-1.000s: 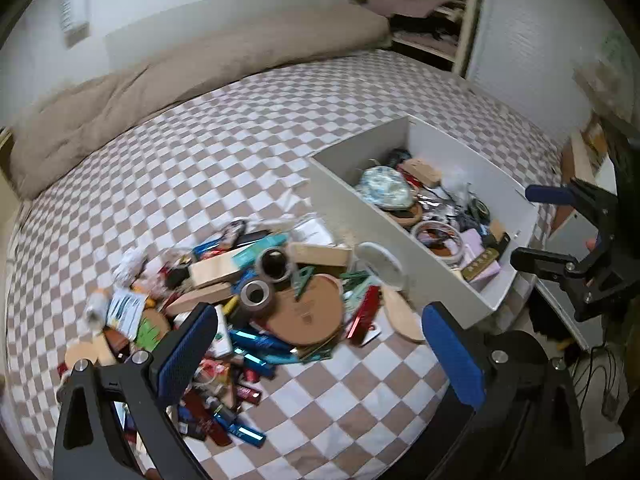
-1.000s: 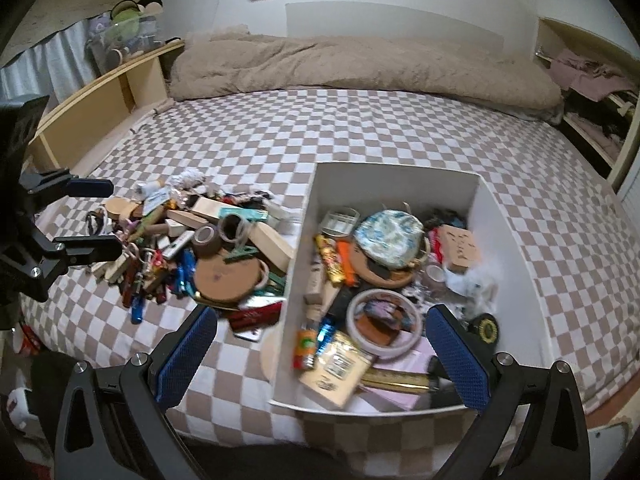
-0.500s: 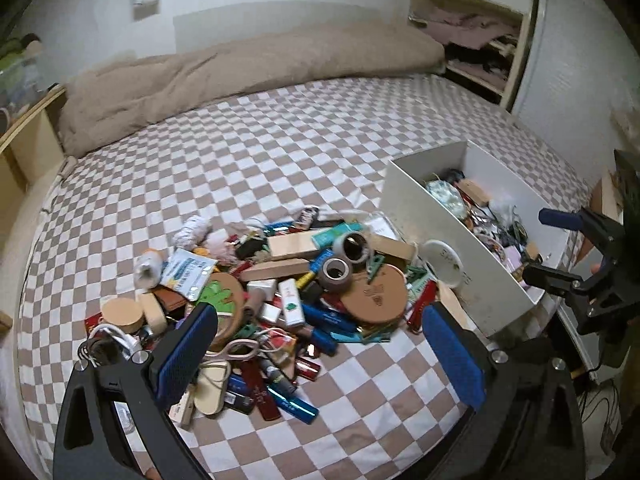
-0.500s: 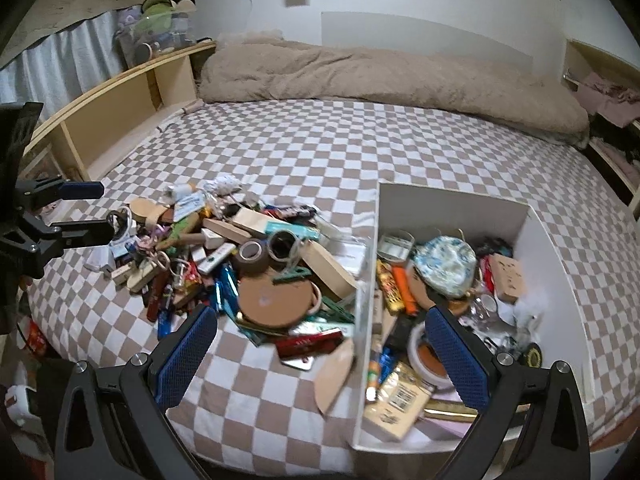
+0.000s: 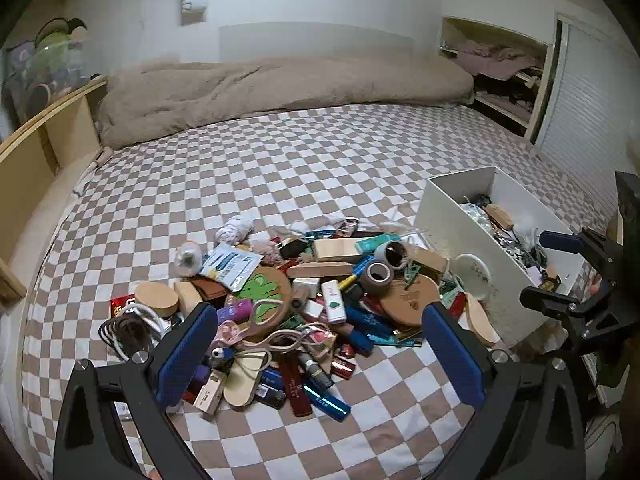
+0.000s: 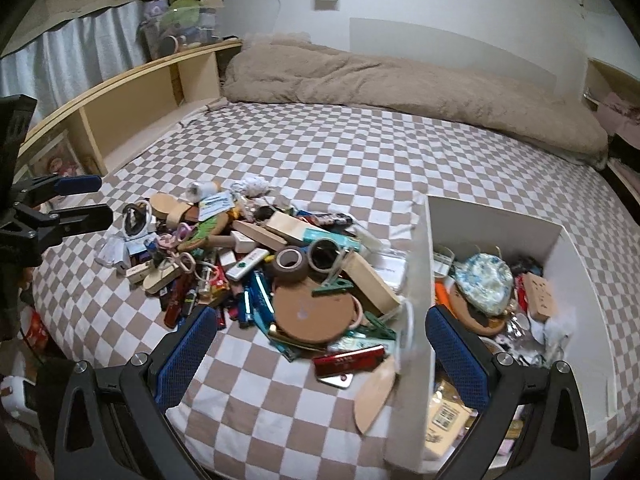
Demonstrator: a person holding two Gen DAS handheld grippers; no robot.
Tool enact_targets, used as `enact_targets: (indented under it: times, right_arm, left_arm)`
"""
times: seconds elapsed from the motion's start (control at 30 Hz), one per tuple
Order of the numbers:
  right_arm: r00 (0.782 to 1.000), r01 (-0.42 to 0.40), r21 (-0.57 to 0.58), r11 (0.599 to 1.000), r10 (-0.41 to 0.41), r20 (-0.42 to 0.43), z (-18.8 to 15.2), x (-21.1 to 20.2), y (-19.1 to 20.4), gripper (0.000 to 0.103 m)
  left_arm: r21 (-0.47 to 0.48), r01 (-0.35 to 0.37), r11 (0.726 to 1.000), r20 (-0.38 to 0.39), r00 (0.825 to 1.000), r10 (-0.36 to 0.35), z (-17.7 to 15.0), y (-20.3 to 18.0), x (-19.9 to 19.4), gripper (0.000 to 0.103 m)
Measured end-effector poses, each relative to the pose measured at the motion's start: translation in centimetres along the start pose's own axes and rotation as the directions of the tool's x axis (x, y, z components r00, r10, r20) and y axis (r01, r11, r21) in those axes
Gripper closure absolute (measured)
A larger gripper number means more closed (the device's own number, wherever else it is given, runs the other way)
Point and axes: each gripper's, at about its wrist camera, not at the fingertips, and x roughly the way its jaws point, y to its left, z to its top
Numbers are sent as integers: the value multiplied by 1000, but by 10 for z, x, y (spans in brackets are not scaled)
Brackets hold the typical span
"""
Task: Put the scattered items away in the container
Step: 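Lower the right gripper onto the round cork coaster in the heap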
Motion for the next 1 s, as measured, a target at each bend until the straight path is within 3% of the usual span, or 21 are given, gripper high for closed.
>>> enact_targets:
  times: [0.43,1.0]
  right_arm:
    - [1000,-11,-37,999,12,26,-6,24,23,0]
    - [1000,-20,-15,1000,20,-6,-16,78,29,0]
  left_arm:
    - [-12,-34,999,-2,999,34,-27,11,9,0]
    - [-87,-58,995,-54,997,53,-53,24,63,0]
